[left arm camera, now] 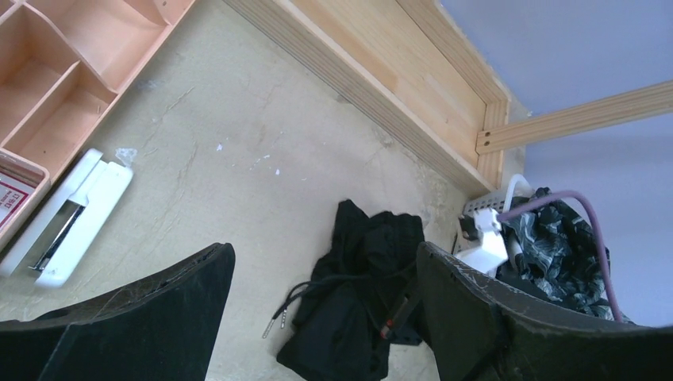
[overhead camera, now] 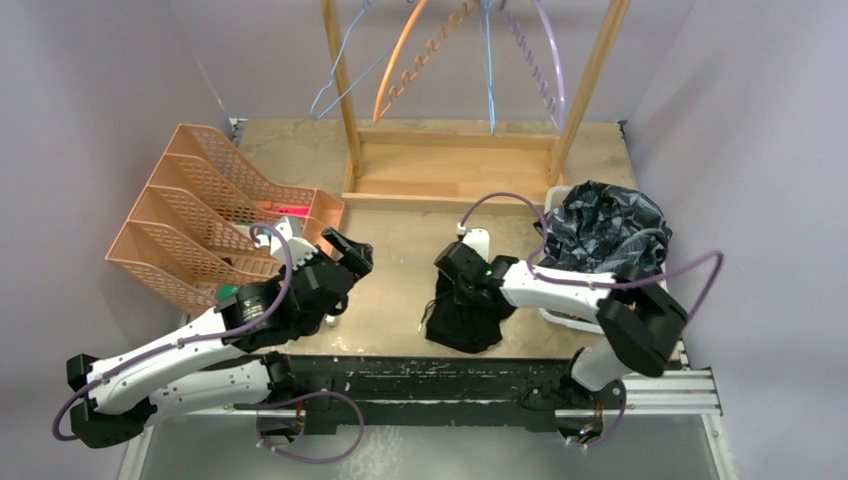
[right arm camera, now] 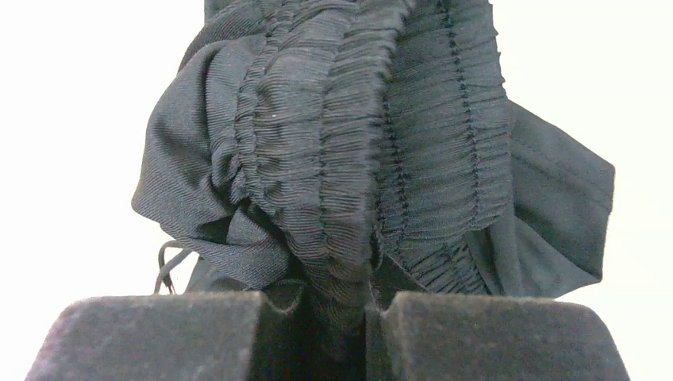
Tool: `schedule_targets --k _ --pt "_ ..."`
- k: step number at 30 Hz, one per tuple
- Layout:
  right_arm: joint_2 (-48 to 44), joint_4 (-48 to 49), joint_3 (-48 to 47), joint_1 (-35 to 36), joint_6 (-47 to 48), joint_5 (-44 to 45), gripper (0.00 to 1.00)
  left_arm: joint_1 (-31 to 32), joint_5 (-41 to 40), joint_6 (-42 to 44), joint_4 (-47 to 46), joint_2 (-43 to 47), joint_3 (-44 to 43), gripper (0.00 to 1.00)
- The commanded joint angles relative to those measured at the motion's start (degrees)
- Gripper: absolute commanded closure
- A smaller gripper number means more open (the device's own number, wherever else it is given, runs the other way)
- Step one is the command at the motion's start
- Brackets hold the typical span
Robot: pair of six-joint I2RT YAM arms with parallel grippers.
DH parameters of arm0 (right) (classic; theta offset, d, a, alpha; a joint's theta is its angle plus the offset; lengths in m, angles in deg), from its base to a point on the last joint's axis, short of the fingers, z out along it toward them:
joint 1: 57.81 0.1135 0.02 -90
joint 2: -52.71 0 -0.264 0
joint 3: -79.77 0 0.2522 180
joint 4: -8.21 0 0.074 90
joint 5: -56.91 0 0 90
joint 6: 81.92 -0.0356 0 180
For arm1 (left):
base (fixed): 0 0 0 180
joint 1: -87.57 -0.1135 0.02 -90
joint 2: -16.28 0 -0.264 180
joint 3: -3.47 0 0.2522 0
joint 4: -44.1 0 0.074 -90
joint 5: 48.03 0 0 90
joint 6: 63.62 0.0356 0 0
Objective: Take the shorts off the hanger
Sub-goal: Pick up the shorts at the center of the board, then place the shorts in the basket.
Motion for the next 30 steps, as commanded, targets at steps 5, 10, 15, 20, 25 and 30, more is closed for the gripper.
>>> schedule_targets --k 5,10,15,20,25,30 --pt "-20.40 -17.27 -5.64 0.13 -3.02 8.68 1.00 -0.16 -1.37 0.17 -1.08 -0.34 0.67 0.16" --pt "-30.08 -30.05 -13.17 -0.91 -4.79 17.62 1.00 -0.12 -0.94 0.80 -1.48 -1.57 0.22 0.16" --pt "-36.83 -39.44 -19.77 -1.01 -8.71 21.45 1.00 -0.16 -0.60 1.04 -2.68 -1.91 0.77 0.16" --pt "-36.94 -48.97 -29.17 -1.05 -9.54 28.56 1.00 -0.12 -0.10 1.60 -3.72 -2.80 0.69 0.16" --pt "-38.12 -48.75 -34.29 -1.77 -6.03 34.24 1.00 -0.15 0.65 1.94 -4.21 -3.72 0.42 0.16" --pt "-34.39 -48.33 -38.11 -4.24 0.92 39.63 1.00 -0.13 0.89 1.97 -4.34 -3.71 0.74 0.16"
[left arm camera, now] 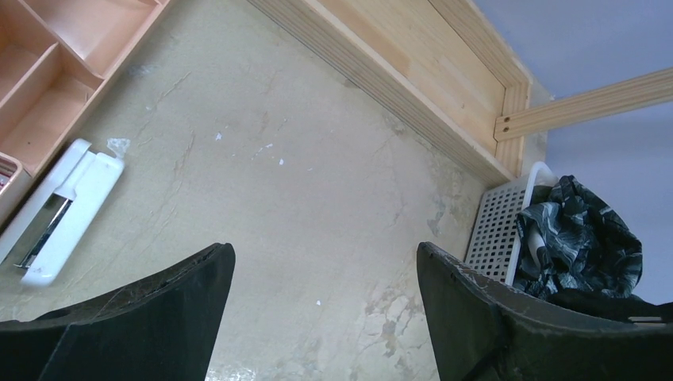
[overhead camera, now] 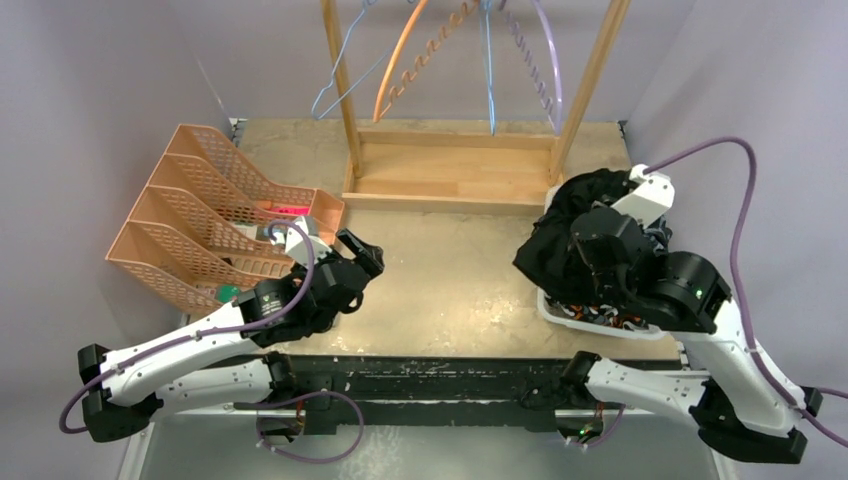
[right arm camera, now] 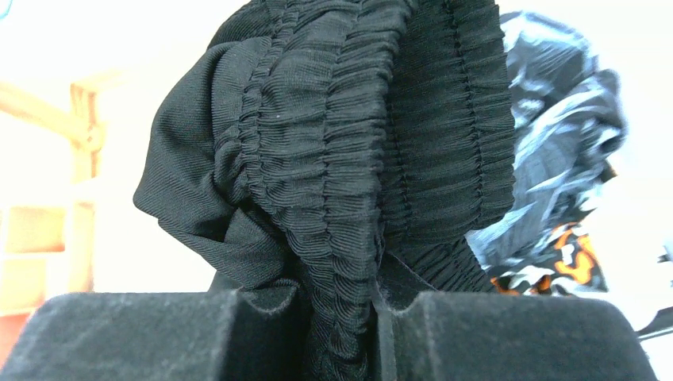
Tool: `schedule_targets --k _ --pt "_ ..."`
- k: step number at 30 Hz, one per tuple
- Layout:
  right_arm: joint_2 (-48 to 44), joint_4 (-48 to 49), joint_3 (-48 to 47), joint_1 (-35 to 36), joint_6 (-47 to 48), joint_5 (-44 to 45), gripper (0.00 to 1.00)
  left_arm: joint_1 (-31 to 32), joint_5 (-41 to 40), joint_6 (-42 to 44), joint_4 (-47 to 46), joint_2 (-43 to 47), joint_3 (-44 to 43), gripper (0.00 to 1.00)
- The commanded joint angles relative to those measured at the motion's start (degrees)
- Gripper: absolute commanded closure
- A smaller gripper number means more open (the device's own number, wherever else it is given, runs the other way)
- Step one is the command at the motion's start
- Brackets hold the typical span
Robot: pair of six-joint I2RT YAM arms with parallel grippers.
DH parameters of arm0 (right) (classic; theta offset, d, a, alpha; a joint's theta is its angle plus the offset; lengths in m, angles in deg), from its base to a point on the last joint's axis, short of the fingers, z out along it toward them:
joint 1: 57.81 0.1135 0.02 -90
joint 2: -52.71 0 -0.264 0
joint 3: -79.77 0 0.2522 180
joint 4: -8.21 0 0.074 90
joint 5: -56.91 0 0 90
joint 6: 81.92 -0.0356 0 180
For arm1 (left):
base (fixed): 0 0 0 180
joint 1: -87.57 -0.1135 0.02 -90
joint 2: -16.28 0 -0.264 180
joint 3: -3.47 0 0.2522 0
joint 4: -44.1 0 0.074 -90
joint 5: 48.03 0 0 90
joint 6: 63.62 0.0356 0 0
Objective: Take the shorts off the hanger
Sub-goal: Place the shorts in the basket.
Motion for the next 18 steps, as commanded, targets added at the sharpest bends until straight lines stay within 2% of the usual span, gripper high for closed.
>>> schedule_targets --k 1,3,5,7,10,11,13,14,16,18 --pt "3.88 0.11 -4.29 -3.63 7.10 10.27 1.00 -0.19 -0.25 1.37 -2.00 0.25 0.03 0.16" --pt "5.80 1.56 -4.27 -8.76 9.32 9.70 1.00 -0.17 0.01 1.68 -2.25 0.14 -0.22 0.16" --pt "5.81 8.78 -1.61 -14.50 16.86 7.95 1.00 -0.13 0.02 1.66 -1.97 0.05 -0.50 0.16" --pt "5.09 18.54 2.16 -21.10 25.41 1.94 1.00 -0.15 -0.03 1.62 -1.91 0.11 -0.39 0.16" --pt "2.67 26.98 9.34 -30.23 30.27 -3.27 1.00 -0.12 0.06 1.96 -1.59 0.30 -0.74 0.16" --pt "1.90 30.07 13.44 -34.64 33.09 -7.99 1.00 -0.13 -0.05 1.72 -1.23 0.45 -0.60 0.16" --pt "2.50 34.19 18.75 -43.80 32.89 -23.49 1.00 -0.13 -0.51 1.37 -0.97 0.91 -0.19 0.16" --pt "3.49 34.74 21.51 -47.43 31.03 -26.98 1.00 -0.19 -0.69 1.43 -1.30 1.10 0.08 0.16" --pt "5.64 36.40 26.50 -52.57 25.06 -27.89 0.92 -0.18 -0.54 2.05 -1.88 1.38 0.12 0.16" --pt "7.05 40.30 31.17 -57.13 24.65 -34.66 0.92 -0.18 -0.75 2.24 -1.56 1.28 -0.22 0.16"
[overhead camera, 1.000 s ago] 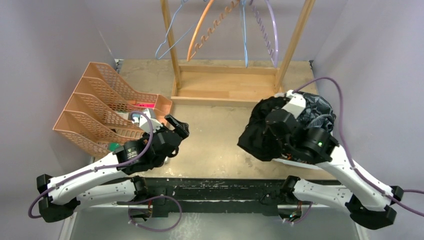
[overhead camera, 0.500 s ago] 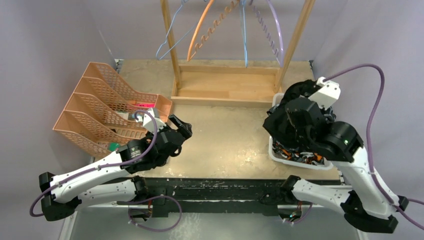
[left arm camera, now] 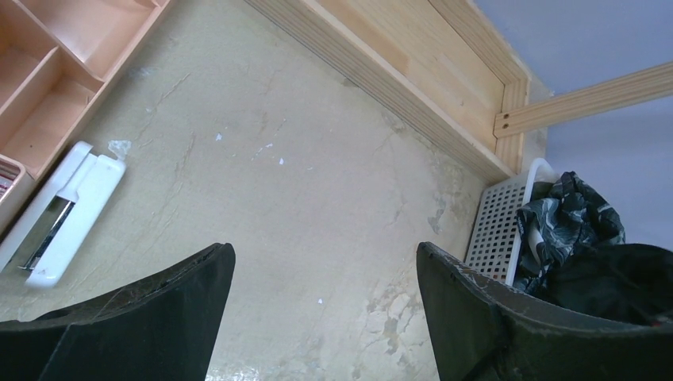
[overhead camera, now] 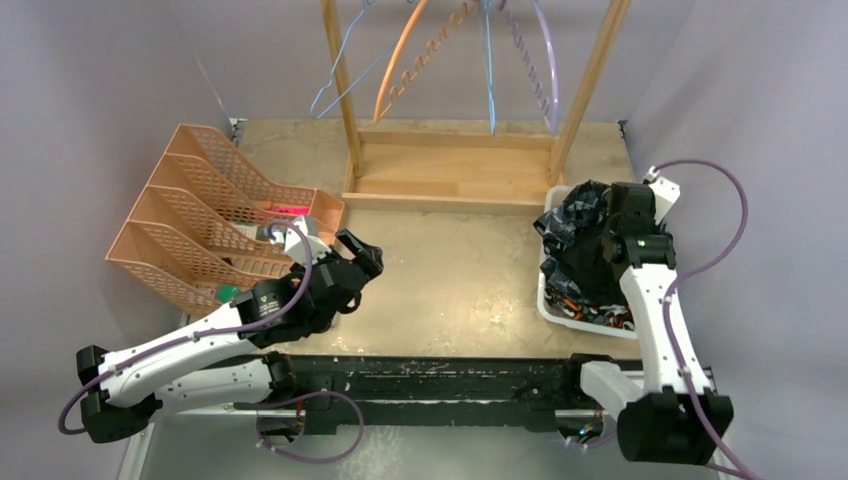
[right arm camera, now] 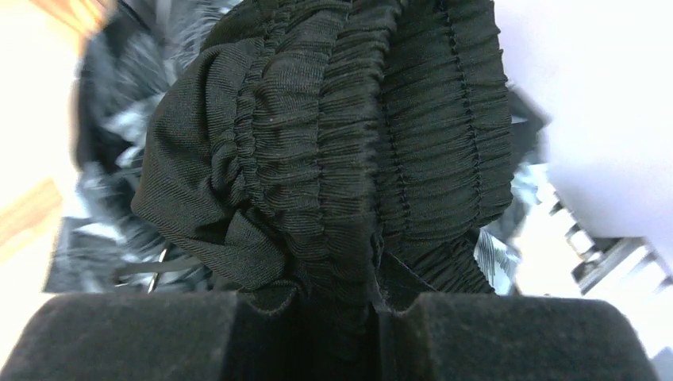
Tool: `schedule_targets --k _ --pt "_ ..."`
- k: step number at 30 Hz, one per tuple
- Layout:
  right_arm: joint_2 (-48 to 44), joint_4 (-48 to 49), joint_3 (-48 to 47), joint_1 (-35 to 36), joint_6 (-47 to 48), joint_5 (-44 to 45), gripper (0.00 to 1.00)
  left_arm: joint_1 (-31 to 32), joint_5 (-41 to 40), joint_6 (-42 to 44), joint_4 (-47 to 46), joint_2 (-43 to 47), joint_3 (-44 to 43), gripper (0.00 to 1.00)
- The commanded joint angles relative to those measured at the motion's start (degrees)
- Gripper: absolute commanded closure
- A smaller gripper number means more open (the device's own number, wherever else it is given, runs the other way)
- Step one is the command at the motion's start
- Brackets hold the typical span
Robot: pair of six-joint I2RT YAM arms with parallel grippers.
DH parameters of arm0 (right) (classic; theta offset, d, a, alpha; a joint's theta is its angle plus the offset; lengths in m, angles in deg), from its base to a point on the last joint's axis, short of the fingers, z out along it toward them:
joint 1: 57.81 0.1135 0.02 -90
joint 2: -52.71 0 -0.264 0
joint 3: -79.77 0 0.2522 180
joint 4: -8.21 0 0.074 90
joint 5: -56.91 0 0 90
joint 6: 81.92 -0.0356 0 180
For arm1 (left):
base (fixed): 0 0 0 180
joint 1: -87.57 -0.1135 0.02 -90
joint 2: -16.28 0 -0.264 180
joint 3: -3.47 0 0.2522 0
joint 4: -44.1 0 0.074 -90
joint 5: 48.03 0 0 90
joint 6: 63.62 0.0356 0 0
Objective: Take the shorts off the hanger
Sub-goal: Place the shorts in the basket.
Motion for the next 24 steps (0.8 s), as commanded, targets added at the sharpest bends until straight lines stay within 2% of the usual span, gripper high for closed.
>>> schedule_targets --k 1,2,4,7,8,9,13,18,24 --pt "2.88 12.62 8.42 -8.58 -2.35 -16.52 0.90 -0.13 -1.36 1.34 -1.21 0.77 -0.33 0.16" --pt "3.76 14.28 9.68 -9.25 -2.83 -17.35 0.85 -0.19 -1.51 1.34 -1.01 0.71 -0.44 0.16" --pt "6.31 13.26 8.66 -10.10 -3.89 -18.94 0.83 -0.19 -1.89 1.34 -0.96 0.71 -0.40 0.16" --pt "7.04 13.70 9.19 -10.20 -4.21 -18.82 0.57 -0.21 -2.04 1.35 -1.18 0.59 -0.31 0.16" --pt "6.41 13.36 9.06 -10.20 -4.27 -18.52 0.42 -0.22 -1.95 1.39 -1.20 0.51 -0.23 0.16" --pt "5.56 12.95 8.61 -10.20 -3.77 -18.35 0.34 -0.21 -1.96 1.42 -1.14 0.40 -0.27 0.16" --pt "0.58 9.28 3.79 -10.20 -1.99 -16.78 0.28 -0.20 -2.18 1.50 -0.90 -0.05 -0.12 0.16" --pt "-4.52 5.26 -4.24 -10.20 -0.05 -16.91 0.10 -0.25 -2.51 3.47 -1.10 -1.58 -1.15 0.14" --pt "-8.53 4.94 -9.30 -10.18 3.89 -22.36 0.09 -0.21 -4.86 6.78 3.09 -4.19 -4.89 0.11"
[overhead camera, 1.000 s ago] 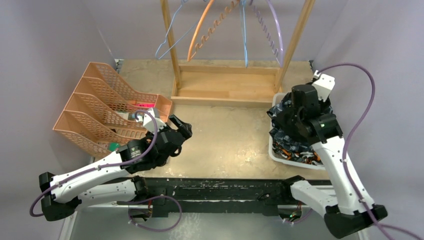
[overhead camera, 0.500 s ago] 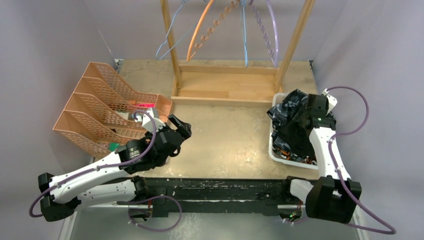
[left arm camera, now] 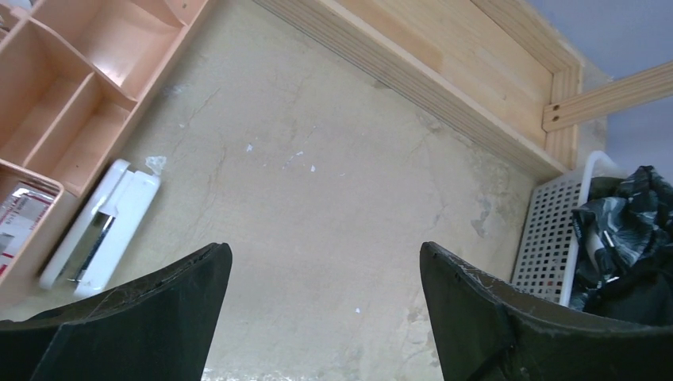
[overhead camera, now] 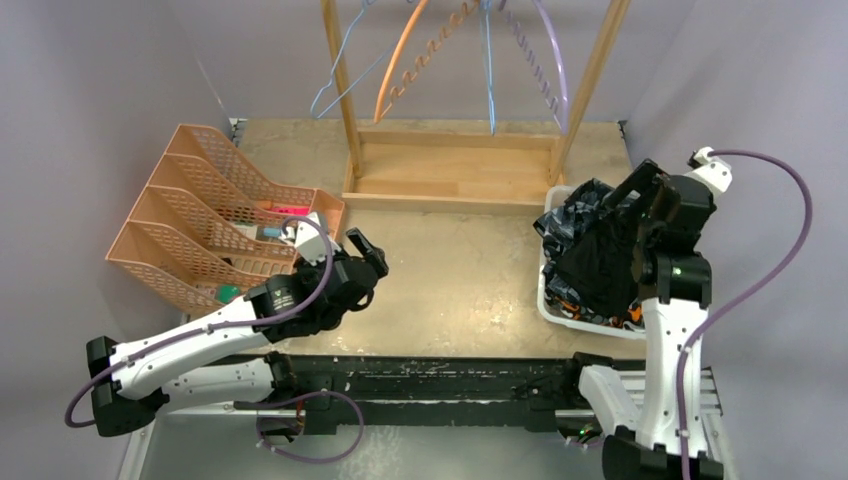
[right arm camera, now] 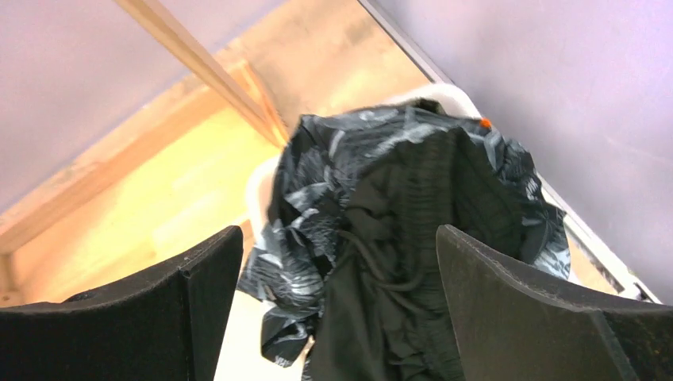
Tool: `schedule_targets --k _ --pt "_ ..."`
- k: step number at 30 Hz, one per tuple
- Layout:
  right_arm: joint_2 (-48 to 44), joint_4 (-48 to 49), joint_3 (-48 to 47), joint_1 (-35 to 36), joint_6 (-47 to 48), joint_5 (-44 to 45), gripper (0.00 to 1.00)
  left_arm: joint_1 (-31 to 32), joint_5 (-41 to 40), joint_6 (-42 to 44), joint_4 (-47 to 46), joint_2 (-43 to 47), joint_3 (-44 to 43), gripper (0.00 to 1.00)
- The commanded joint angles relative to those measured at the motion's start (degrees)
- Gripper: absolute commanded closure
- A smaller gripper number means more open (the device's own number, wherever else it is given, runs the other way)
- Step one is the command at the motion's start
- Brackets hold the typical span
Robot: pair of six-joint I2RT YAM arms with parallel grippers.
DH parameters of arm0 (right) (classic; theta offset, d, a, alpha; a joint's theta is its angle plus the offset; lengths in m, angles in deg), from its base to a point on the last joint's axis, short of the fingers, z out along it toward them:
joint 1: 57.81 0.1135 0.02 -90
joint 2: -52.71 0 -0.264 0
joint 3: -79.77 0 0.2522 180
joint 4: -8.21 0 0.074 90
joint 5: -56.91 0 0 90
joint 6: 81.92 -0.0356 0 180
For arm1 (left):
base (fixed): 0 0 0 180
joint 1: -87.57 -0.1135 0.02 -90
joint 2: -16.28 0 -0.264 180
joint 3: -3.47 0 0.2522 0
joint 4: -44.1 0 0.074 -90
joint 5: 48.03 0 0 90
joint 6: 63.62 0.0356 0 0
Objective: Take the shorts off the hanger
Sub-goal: Place the shorts in the basket, then reset both arms
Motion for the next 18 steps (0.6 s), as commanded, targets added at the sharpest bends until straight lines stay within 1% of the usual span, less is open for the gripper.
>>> schedule_targets --k 1,4,7,9,12,13,15,16,18 --pt "-2.80 0.10 -3.27 0.09 6.40 -8.37 0.09 -0.24 -4.11 4.28 2.38 -1.03 -4.78 0.11" --pt "-5.05 2.62 -1.86 0.09 9.24 -20.93 0.06 -0.24 -6.65 6.29 3.70 -0.47 -5.89 0.10" --pt "-7.22 4.59 0.93 0.09 9.09 -26.74 0.05 -0.45 -11.85 9.34 7.90 -0.15 -9.91 0.10" --pt "-7.91 4.94 2.07 0.09 9.37 -26.80 0.05 -0.47 -17.83 11.27 12.86 -1.62 -15.24 0.09" --pt "-8.47 4.44 2.40 0.10 9.95 -24.98 0.05 -0.95 -26.30 11.73 22.36 -4.64 -22.18 0.09" --pt "-8.61 4.23 2.19 0.14 10.21 -24.50 0.05 -1.41 -27.96 14.32 22.27 -4.79 -23.23 0.08" --pt "-9.09 4.11 1.73 0.09 10.72 -24.00 0.05 -3.96 -27.38 22.79 17.11 -3.99 -23.73 0.08" --pt "-9.29 4.37 1.65 0.09 10.81 -23.82 0.05 -6.52 -24.20 28.91 12.61 -3.42 -23.39 0.07" --pt "-9.53 4.81 1.58 0.09 10.82 -23.59 0.05 -14.89 -14.37 38.37 6.38 -4.16 -23.46 0.07"
